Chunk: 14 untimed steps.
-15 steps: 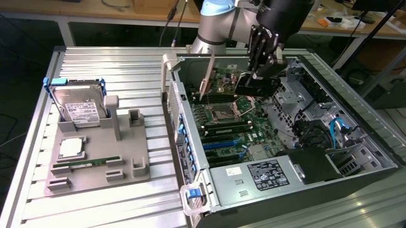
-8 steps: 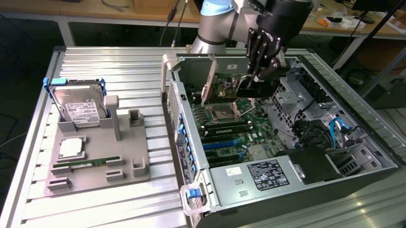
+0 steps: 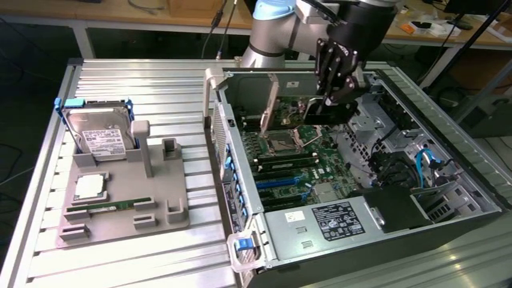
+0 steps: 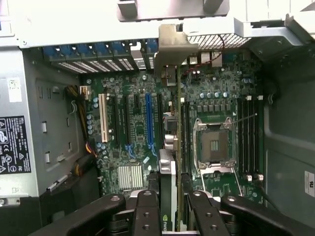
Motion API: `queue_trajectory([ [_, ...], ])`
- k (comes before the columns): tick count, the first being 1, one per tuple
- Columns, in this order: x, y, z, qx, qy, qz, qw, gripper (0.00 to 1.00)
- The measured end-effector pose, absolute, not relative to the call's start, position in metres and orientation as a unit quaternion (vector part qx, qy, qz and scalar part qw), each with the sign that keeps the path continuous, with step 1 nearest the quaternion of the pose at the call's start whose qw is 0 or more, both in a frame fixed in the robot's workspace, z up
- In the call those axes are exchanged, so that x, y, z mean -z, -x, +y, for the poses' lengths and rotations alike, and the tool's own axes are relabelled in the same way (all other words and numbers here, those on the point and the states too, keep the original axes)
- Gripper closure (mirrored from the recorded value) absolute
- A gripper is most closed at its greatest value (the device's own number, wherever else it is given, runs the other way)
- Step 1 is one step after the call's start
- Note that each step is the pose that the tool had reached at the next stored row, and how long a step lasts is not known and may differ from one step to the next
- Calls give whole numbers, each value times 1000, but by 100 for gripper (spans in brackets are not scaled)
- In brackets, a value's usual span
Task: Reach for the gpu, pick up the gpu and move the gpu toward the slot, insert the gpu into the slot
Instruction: 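Insert the gpu into the slot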
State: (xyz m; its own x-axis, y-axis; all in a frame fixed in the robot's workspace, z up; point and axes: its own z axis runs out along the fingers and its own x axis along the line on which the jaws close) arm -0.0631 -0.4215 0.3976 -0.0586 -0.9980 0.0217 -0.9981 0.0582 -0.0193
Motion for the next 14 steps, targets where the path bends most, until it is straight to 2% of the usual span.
queue_trajectory([
  [5, -394, 64, -422, -29, -686, -727, -14, 73],
  [14, -385, 65, -432, -29, -686, -727, -14, 73],
])
